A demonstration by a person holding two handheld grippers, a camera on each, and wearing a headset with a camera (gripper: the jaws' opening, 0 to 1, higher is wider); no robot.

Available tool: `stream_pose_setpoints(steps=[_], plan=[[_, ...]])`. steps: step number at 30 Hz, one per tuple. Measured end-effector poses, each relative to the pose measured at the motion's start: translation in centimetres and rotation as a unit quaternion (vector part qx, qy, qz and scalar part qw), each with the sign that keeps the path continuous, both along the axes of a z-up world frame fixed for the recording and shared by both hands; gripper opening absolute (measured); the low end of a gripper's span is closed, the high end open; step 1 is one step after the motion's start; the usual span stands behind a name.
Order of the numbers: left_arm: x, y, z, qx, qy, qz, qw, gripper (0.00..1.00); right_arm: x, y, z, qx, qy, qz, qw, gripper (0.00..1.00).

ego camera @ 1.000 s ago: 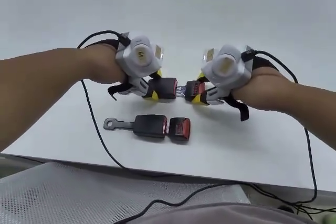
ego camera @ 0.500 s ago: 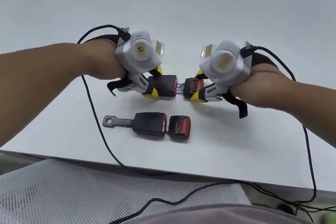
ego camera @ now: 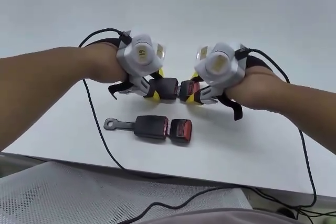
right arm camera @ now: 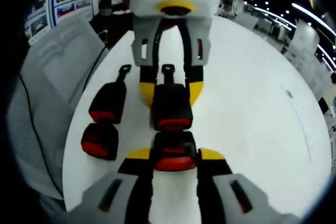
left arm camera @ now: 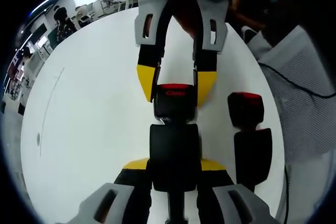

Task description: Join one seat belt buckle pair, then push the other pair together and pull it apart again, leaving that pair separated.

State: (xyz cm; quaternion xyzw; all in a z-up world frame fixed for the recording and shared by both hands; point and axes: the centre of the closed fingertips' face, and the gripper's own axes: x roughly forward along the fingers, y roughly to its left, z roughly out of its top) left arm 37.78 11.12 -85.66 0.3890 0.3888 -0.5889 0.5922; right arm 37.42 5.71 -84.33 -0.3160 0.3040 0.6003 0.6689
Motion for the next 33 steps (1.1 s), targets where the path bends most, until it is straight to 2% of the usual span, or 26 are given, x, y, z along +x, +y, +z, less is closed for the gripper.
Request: stream_pose_setpoints(steps=[8,13,33], plan=[[0.0,0.1,0.0,-0.004,0.000,0.001,1.0000,0.33,-0.1,-0.1,0.1,-0.003,-0.004,0.002,1.0000,0.30],[0.1,0.2,-0.1,0.001,0.000,0.000,1.0000,0.33,-0.1,-0.3,0.1,-0.006,-0.004,0.002,1.0000,0.30],[0.1,0.1,0.1,-0.002,-0.001,0.005,1.0000,0.33,0.1,-1.8,0.0,-0.011,0.002,0.000,0.9999,0.32]])
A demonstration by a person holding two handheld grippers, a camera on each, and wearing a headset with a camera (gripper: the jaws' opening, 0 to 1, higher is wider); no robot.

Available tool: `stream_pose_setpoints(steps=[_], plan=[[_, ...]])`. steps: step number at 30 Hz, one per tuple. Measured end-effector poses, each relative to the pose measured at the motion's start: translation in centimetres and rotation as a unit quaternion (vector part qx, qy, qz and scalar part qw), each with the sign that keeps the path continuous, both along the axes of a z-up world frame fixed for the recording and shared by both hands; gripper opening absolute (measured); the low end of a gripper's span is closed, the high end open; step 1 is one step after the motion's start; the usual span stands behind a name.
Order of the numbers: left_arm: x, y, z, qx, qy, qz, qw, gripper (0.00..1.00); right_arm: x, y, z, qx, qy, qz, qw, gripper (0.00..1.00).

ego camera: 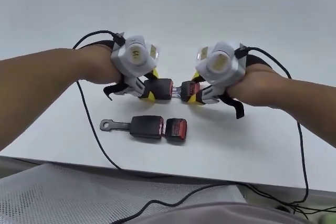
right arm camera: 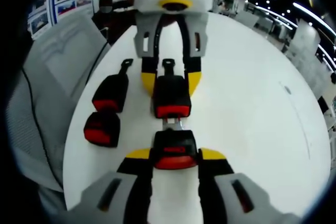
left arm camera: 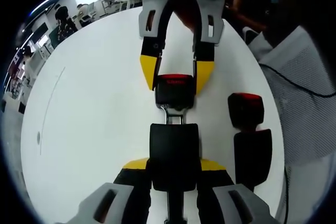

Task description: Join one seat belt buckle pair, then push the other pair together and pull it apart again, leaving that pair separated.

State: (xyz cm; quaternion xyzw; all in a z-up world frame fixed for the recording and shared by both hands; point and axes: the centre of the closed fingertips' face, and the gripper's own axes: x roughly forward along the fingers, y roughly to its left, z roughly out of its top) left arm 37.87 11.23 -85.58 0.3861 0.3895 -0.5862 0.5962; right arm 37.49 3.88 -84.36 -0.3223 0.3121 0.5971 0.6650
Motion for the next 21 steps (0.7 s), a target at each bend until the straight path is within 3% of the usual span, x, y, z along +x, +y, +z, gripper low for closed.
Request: stream_pose_setpoints(steps=[21], plan=[[-0.4,-0.3,0.0,0.002,0.000,0.013,0.9999,0.34,-0.4,-5.9,-0.2,-0.023,-0.007,-0.023,0.9994,0.33]])
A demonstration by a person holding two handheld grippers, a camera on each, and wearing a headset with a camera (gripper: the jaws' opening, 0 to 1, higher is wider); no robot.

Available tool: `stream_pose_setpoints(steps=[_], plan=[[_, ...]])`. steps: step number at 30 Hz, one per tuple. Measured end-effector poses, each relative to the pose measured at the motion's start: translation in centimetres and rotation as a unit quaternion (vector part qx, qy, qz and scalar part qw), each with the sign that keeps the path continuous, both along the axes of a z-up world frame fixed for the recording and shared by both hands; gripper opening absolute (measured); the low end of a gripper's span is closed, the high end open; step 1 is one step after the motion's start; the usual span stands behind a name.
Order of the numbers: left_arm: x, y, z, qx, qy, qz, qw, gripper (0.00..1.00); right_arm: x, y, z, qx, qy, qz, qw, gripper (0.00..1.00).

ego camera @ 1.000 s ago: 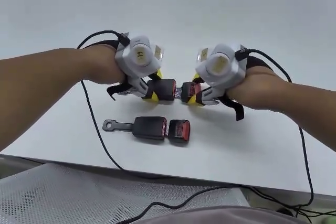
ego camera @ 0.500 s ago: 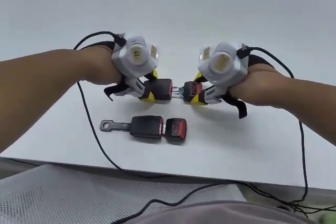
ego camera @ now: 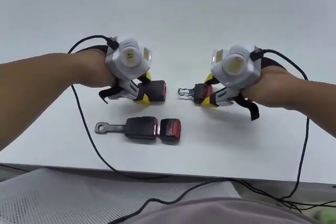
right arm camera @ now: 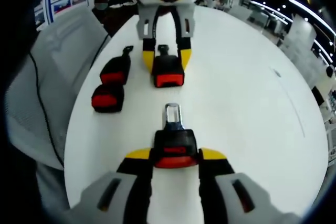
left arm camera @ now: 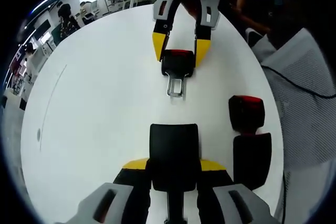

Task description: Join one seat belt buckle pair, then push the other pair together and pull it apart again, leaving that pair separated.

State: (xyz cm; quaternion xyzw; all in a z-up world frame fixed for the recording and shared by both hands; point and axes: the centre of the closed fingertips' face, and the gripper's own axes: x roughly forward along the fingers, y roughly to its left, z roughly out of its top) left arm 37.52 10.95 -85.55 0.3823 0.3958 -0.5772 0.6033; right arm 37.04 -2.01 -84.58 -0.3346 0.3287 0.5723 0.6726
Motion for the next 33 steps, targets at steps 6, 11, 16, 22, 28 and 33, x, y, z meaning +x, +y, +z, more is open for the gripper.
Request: stream_pose_setpoints(steps=[6,11,16,22,28,33], plan=[[0.0,-0.1,0.0,0.002,0.001,0.000,1.0000,0.34,-0.3,-2.6,-0.1,-0.012,0.005,-0.008,0.9999,0.33],[0.0,-0.2,0.1,-0.002,0.004,0.008,1.0000,0.34,-0.5,-5.1,-0.2,-0.033,0.007,-0.008,0.9994,0.33],[0.0,-0.2,0.1,-0.001,0.004,0.009,1.0000,0.34,-0.6,-7.1,-0.3,-0.057,0.006,-0.006,0.9983,0.33],[0.1,-0.1,0.0,0.000,0.004,0.008,1.0000,0.34,-0.4,-8.6,-0.4,-0.082,0.005,-0.003,0.9966,0.34],[0.1,0.1,0.1,-0.005,-0.002,0.014,0.9999,0.34,-0.3,-9.0,-0.5,-0.093,-0.001,-0.003,0.9956,0.36],[0.2,0.1,0.5,-0.015,-0.016,0.025,0.9994,0.38,0.2,-9.3,0.0,-0.078,-0.010,-0.032,0.9964,0.43]])
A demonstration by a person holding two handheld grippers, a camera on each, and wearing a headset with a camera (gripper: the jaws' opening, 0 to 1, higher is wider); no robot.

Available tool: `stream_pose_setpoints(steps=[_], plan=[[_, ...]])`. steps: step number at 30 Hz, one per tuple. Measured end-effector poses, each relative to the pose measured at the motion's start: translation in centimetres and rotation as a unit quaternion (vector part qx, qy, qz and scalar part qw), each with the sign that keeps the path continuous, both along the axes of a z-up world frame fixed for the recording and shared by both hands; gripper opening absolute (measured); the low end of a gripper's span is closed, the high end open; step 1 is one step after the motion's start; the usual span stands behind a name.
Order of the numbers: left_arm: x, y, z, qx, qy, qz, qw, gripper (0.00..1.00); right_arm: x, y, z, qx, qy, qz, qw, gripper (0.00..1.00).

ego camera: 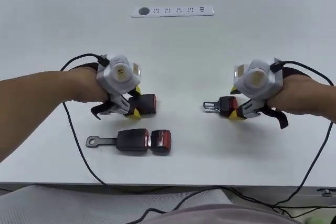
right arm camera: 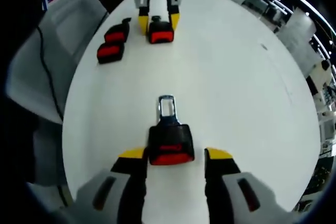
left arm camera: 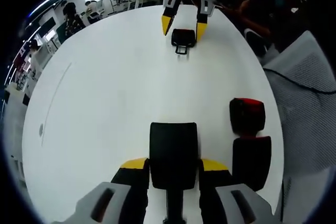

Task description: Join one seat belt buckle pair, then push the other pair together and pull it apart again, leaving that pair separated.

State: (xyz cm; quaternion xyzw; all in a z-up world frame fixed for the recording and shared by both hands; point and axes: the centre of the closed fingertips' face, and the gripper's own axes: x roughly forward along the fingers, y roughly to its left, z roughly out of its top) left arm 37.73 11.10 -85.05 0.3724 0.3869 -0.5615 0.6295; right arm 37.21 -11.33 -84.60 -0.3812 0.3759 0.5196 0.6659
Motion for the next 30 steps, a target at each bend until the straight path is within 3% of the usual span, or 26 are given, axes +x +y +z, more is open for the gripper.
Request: stream_pose_setpoints(steps=[3,7,9,13,16,21,24,27,30], plan=[[0.2,0.1,0.9,-0.016,-0.008,0.016,0.9997,0.40,0.5,0.3,1.1,0.032,-0.012,-0.029,0.9990,0.48],[-0.4,0.6,2.7,-0.021,-0.030,0.011,0.9993,0.45,-0.1,0.7,2.5,0.067,-0.019,-0.047,0.9964,0.50],[-0.9,1.1,3.8,-0.034,-0.042,0.017,0.9984,0.47,-0.8,1.1,3.2,0.089,-0.022,-0.056,0.9942,0.52],[-2.8,2.7,5.3,-0.053,-0.053,0.040,0.9964,0.52,-2.5,1.3,4.2,0.117,-0.032,-0.072,0.9899,0.57],[-4.3,3.9,5.8,-0.062,-0.050,0.063,0.9948,0.56,-3.6,1.5,5.0,0.146,-0.036,-0.091,0.9844,0.59],[-6.8,5.3,7.4,-0.089,-0.058,0.106,0.9887,0.62,-5.4,1.2,5.4,0.151,-0.037,-0.100,0.9828,0.62],[-7.7,6.2,7.9,-0.100,-0.063,0.128,0.9847,0.67,-6.4,0.9,5.8,0.159,-0.036,-0.112,0.9802,0.66],[-8.7,7.5,8.3,-0.120,-0.064,0.165,0.9768,0.74,-7.0,0.6,6.0,0.162,-0.045,-0.118,0.9786,0.73],[-9.6,8.7,8.5,-0.134,-0.062,0.193,0.9700,0.79,-7.1,-0.1,6.3,0.175,-0.049,-0.139,0.9735,0.80]])
